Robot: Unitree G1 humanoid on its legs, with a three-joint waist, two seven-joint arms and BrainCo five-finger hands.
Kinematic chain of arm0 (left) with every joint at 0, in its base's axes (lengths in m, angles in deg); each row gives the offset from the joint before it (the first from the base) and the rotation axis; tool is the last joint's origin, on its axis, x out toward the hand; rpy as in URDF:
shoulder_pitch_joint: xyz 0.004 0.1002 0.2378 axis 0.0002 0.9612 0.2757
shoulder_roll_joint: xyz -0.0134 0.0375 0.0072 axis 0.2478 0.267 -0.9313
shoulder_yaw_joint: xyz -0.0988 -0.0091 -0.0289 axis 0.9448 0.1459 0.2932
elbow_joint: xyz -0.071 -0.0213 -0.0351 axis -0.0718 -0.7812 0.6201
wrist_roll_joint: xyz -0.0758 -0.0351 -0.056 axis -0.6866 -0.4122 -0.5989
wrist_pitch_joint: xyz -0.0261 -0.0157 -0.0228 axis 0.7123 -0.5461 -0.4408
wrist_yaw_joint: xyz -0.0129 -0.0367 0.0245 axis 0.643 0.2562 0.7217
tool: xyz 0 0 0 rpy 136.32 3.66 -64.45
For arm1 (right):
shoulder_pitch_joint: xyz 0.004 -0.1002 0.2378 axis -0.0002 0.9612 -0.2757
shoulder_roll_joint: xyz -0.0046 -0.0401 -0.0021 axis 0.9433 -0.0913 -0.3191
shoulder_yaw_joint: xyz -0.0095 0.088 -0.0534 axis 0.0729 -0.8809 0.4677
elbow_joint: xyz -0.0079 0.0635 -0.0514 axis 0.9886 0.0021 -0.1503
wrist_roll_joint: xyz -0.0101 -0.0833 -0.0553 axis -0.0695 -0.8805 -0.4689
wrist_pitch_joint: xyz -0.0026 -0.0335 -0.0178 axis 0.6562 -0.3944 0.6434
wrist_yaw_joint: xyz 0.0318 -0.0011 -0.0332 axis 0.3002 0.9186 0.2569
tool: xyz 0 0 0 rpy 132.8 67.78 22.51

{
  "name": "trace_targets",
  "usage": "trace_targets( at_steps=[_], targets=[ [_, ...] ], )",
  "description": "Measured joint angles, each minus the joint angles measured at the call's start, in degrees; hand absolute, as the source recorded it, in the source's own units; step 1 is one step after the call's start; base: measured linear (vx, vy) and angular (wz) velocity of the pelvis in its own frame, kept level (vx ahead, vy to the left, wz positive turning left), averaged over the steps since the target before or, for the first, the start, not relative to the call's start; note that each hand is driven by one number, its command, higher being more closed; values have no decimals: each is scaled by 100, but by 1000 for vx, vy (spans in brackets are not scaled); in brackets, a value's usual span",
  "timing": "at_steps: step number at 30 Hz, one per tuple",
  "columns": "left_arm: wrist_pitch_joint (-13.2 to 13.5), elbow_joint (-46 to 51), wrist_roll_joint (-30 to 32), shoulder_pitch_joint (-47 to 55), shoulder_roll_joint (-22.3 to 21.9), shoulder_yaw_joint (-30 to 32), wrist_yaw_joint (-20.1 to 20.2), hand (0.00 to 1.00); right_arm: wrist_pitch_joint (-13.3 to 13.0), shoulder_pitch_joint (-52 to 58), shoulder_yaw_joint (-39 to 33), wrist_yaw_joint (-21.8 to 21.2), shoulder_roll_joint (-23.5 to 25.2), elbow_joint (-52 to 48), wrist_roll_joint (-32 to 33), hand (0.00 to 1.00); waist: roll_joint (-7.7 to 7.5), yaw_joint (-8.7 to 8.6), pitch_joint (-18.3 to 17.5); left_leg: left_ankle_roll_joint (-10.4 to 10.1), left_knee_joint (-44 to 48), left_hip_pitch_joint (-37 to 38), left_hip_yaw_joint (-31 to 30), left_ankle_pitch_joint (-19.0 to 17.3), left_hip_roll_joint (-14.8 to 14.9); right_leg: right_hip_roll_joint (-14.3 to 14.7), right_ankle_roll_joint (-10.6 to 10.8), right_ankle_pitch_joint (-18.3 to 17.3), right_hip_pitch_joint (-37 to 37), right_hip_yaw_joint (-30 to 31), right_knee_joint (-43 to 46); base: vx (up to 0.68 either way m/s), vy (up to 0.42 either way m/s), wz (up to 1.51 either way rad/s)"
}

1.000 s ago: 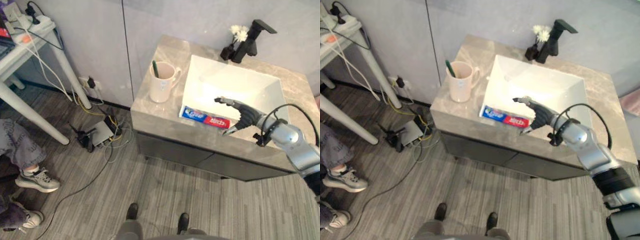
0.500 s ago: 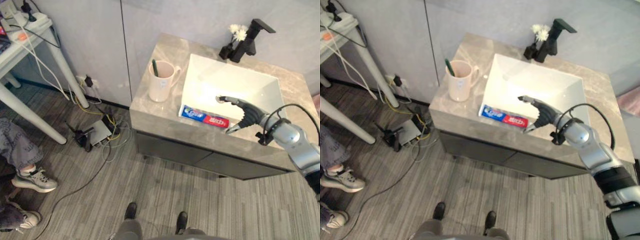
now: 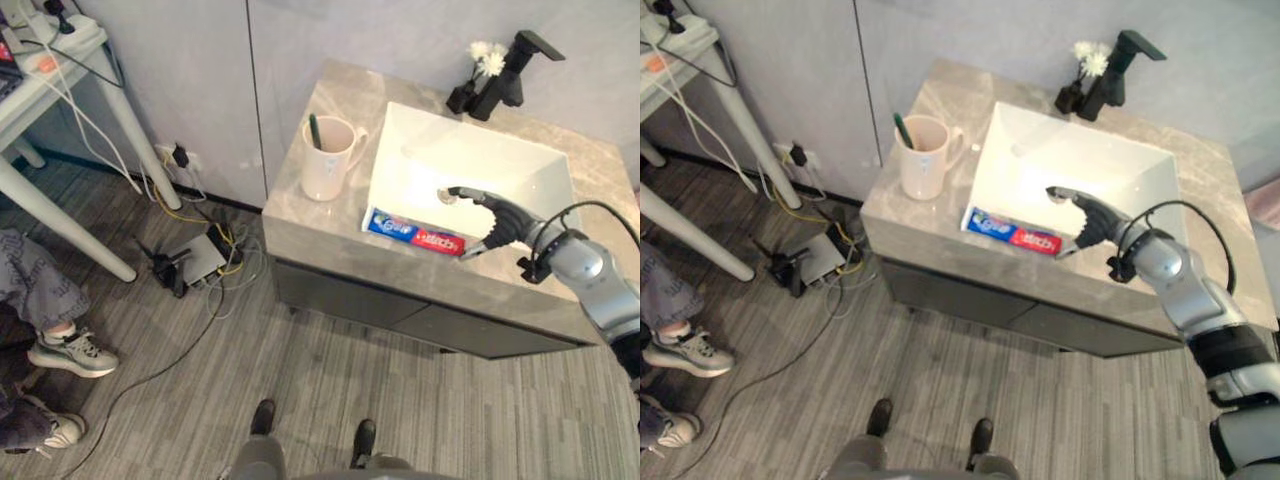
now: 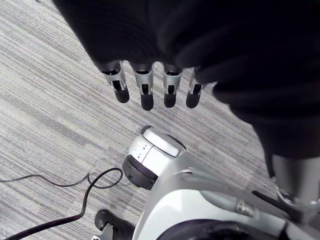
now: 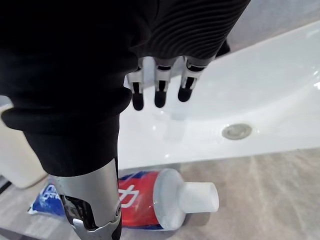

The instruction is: Organize washtable

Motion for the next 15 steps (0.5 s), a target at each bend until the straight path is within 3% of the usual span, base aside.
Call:
trace_targets(
  at_steps=[15],
  targets=[
    [15, 112, -100, -168, 44, 12, -107, 0, 0, -293, 43, 15, 186, 28, 9, 0, -130, 19, 384, 1, 6, -216, -82, 35, 3, 17, -19, 14, -164, -40, -4, 0, -1, 2]
  ],
)
